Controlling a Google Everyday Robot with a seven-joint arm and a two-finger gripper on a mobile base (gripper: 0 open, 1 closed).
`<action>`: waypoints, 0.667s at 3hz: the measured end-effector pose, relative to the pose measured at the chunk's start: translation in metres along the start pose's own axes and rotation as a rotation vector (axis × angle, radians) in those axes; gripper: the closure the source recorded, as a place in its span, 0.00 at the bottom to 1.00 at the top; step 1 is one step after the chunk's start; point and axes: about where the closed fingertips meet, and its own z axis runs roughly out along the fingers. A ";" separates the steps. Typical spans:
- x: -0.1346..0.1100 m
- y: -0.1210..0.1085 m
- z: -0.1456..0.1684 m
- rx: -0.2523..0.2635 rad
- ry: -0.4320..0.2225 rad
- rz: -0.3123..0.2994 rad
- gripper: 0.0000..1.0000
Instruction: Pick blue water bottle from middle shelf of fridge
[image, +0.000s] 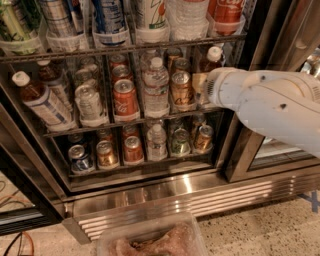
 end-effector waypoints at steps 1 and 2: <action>0.001 0.006 -0.015 -0.001 0.079 -0.027 1.00; 0.010 -0.021 -0.037 0.019 0.202 -0.044 1.00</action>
Offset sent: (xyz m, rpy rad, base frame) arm -0.0425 -0.0968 0.0150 -0.1403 0.2639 0.0096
